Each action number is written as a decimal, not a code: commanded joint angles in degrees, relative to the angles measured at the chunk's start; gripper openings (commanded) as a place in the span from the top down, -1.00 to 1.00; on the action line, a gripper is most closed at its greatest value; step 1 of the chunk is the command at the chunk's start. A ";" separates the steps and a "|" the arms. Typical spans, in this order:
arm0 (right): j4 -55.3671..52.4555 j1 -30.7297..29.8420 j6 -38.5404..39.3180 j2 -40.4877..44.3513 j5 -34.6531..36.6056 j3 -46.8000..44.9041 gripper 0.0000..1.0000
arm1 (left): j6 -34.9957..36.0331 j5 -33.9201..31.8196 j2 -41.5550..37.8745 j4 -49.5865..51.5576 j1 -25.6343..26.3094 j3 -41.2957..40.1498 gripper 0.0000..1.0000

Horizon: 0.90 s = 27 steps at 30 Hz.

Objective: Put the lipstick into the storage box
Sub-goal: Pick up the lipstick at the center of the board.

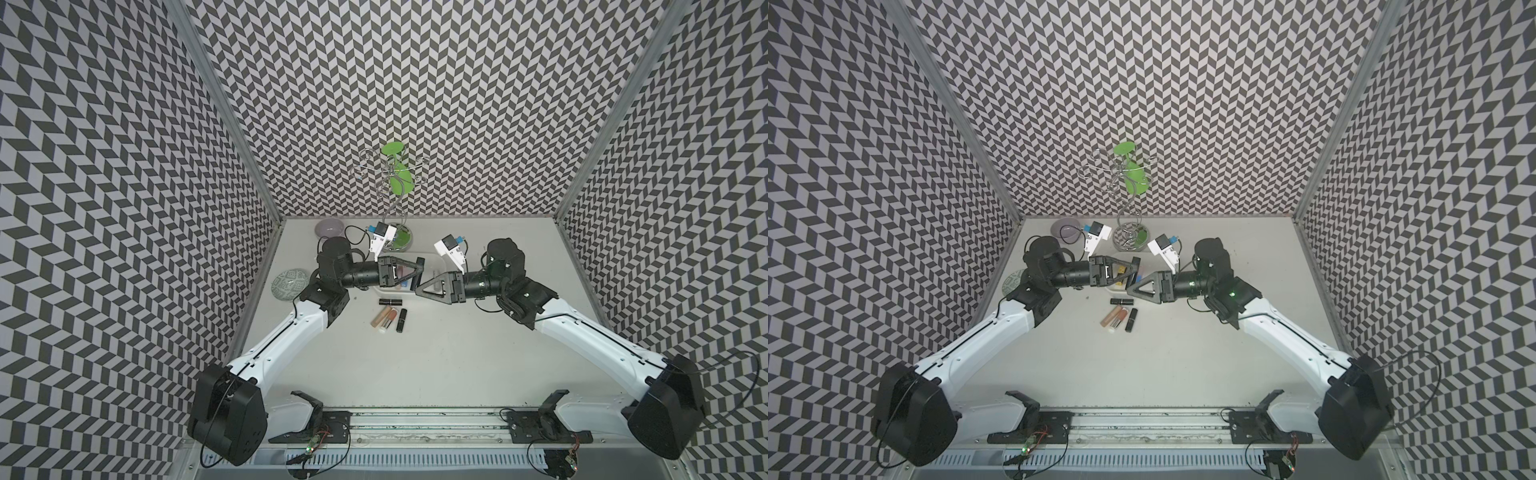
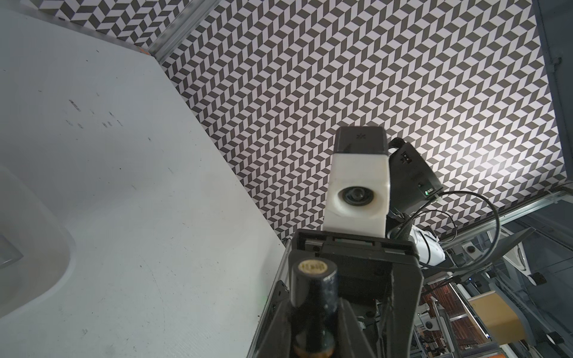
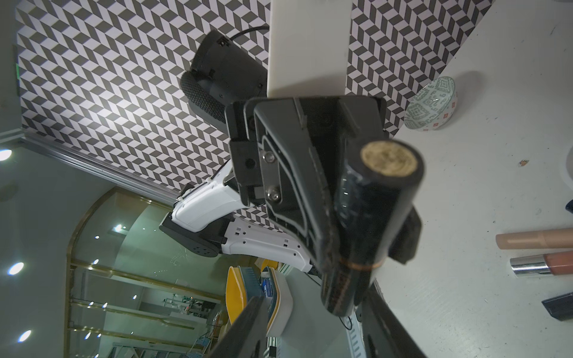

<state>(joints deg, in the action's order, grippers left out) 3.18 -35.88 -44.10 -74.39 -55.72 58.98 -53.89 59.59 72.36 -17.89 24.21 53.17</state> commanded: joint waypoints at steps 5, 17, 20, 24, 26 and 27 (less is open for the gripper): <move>5.44 -0.40 -0.72 -1.25 2.02 2.59 0.04 | 0.41 -0.62 -1.25 -0.91 -0.25 -0.07 0.60; 6.66 -1.30 -2.05 -3.37 2.97 3.60 0.24 | 1.41 -1.59 -1.18 0.49 -0.23 0.40 0.59; 7.00 -1.48 -2.30 -3.61 3.42 3.71 0.27 | 1.44 -1.66 -1.16 0.57 -0.14 0.37 0.60; 6.92 -1.56 -2.31 -4.14 3.77 4.24 0.37 | 1.90 -1.66 -1.42 1.14 -0.12 0.41 0.60; 6.93 -1.57 -2.39 -4.27 4.11 4.28 0.49 | 2.03 -1.70 -1.51 1.32 -0.12 0.31 0.59; 7.08 -1.56 -2.47 -4.35 4.17 4.30 0.51 | 2.05 -1.67 -1.52 1.45 -0.12 0.29 0.60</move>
<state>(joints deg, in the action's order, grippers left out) 6.04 -36.80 -46.76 -78.56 -52.03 61.04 -53.41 58.15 71.83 -17.65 23.94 53.17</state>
